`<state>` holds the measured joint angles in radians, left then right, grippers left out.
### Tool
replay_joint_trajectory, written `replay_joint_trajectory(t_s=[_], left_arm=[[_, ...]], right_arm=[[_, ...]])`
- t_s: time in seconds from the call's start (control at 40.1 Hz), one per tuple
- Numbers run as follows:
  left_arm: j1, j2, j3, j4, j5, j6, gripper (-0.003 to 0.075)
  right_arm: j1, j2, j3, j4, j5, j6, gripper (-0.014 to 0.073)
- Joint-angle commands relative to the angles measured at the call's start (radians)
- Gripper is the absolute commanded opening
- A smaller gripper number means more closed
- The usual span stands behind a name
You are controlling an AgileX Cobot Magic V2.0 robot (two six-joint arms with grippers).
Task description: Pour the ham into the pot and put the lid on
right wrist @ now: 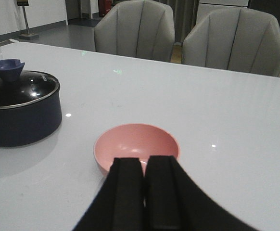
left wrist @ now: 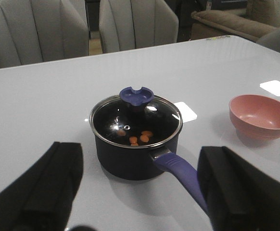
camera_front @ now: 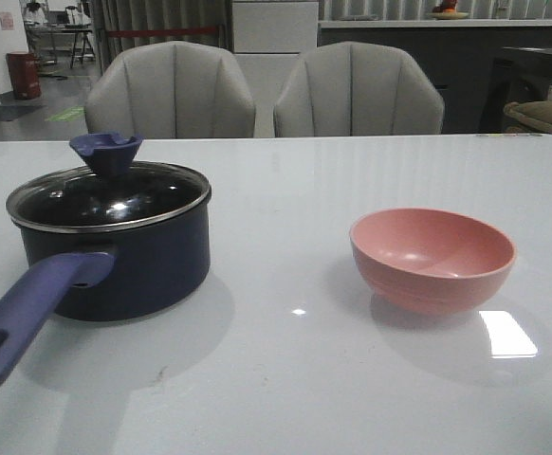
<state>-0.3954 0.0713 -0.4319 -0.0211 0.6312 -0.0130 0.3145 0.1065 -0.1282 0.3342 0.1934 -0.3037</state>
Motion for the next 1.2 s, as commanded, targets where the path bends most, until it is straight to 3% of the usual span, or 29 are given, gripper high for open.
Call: replay_joint_trajectory(t_s=[0.0,0.275,0.949,1.173], left_arm=[[-0.002,-0.055,0.039,-0.005,-0.092,-0.003,0.0437],[-0.002,-0.074,0.114,-0.003,-0.224,-0.003,0.0107],[0.008,-0.074,0.157,-0.009,-0.252,-0.003,0.0113],[0.238,-0.074,0.292,-0.011,-0.420,-0.003,0.0113]], right_arm=[[0.003,0.010,-0.030,0.001,-0.077,-0.006,0.0143],[0.003,0.010,-0.030,0.001,-0.077,-0.006,0.0143],[0.003,0.010,-0.030,0.001,-0.077,-0.006,0.0143],[0.003,0.010,-0.030,0.001,-0.077,-0.006,0.0143]])
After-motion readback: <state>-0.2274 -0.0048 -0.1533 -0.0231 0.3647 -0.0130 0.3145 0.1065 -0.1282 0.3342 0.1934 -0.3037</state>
